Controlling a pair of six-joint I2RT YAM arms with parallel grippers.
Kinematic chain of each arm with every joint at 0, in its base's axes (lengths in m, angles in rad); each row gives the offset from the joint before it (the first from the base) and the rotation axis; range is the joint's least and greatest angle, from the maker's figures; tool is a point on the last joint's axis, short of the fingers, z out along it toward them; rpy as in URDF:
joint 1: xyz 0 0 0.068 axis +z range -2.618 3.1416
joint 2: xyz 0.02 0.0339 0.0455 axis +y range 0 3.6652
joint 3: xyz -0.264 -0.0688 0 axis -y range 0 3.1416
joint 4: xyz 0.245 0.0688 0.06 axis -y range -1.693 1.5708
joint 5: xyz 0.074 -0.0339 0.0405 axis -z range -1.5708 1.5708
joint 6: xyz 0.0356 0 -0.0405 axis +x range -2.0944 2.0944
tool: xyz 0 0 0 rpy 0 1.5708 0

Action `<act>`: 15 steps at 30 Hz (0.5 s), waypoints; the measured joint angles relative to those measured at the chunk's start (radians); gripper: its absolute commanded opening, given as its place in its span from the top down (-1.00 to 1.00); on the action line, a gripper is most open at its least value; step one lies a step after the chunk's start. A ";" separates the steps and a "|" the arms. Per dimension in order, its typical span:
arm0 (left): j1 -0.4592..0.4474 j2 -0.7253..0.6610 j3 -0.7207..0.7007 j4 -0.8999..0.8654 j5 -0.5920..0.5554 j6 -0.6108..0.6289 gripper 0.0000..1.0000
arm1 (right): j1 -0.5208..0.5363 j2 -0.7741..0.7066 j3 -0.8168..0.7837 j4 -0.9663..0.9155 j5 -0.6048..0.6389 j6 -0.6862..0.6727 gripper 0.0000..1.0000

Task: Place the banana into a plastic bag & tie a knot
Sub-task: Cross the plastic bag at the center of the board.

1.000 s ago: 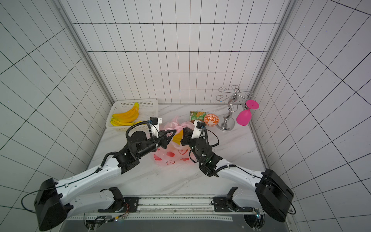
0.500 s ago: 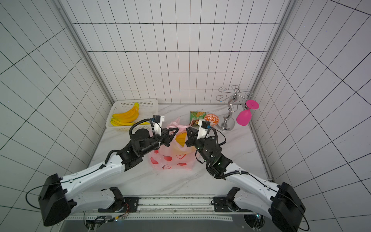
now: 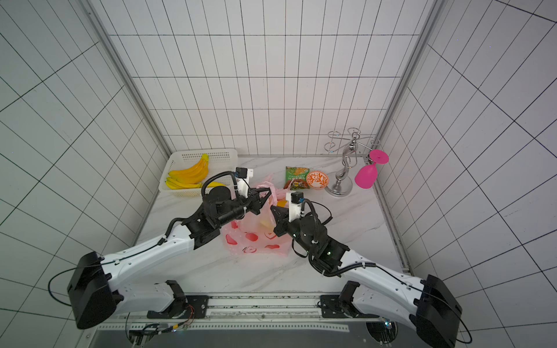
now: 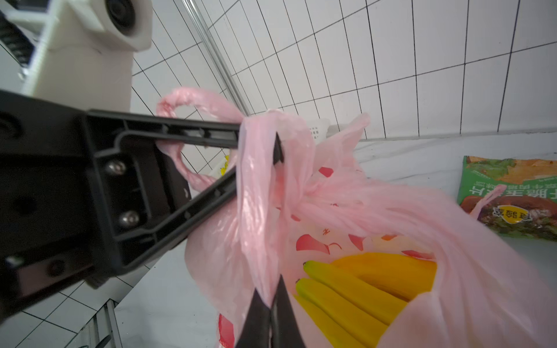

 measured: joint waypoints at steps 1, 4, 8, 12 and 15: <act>-0.003 0.000 0.000 -0.006 0.002 0.000 1.00 | 0.000 0.027 0.000 0.016 0.005 0.000 1.00; -0.011 0.000 0.000 -0.031 0.003 -0.001 1.00 | -0.003 0.102 0.000 0.085 0.014 0.003 1.00; -0.019 -0.007 -0.006 -0.038 0.001 -0.015 1.00 | -0.041 0.170 -0.001 0.205 0.005 0.019 1.00; -0.031 -0.042 -0.030 -0.024 0.001 -0.040 1.00 | -0.100 0.231 -0.002 0.372 -0.036 0.038 1.00; -0.033 -0.056 -0.048 0.000 0.003 -0.062 1.00 | -0.108 0.274 -0.002 0.488 -0.074 0.050 1.00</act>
